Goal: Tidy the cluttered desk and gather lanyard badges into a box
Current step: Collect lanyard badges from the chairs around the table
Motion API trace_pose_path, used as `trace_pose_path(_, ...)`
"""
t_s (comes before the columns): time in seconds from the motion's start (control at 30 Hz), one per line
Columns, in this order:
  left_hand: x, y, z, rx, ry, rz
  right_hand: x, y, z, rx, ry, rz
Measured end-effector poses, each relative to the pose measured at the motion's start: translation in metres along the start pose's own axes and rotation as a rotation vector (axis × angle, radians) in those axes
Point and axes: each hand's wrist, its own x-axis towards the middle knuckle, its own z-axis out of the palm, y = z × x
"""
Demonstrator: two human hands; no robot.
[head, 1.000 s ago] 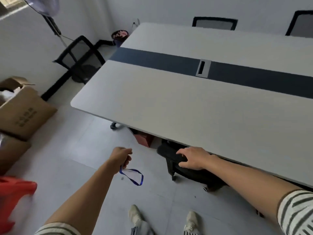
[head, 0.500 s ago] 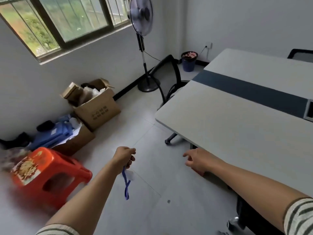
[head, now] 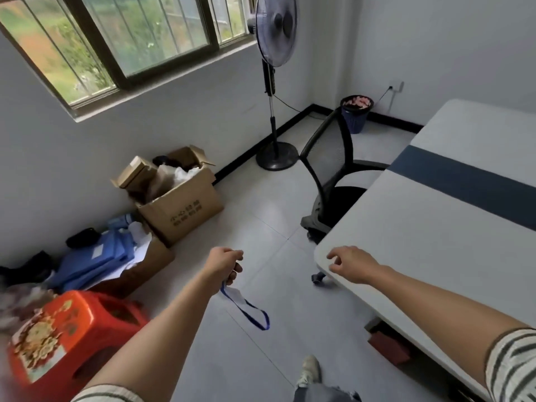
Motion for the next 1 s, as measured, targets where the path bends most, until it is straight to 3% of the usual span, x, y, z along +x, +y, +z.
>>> trace_pose_path(0.33, 0.176, 0.122, -0.066, -0.001, 0.013, 0.006, 0.203, -0.058, -0.114, 0.066, 0.106, 0.062)
trace_pose_path(0.6, 0.346, 0.213, -0.088, 0.089, -0.124, 0.051, 0.354, -0.058, -0.162, 0.226, 0.448, 0.364)
trace_pose_path(0.8, 0.459, 0.308, -0.085, 0.244, -0.251, 0.127, 0.42, -0.058, -0.188, 0.39, 0.486, 0.581)
trace_pose_path(1.0, 0.534, 0.379, -0.028, 0.377, -0.403, 0.18, 0.454, -0.033, -0.203, 0.511, 0.446, 0.717)
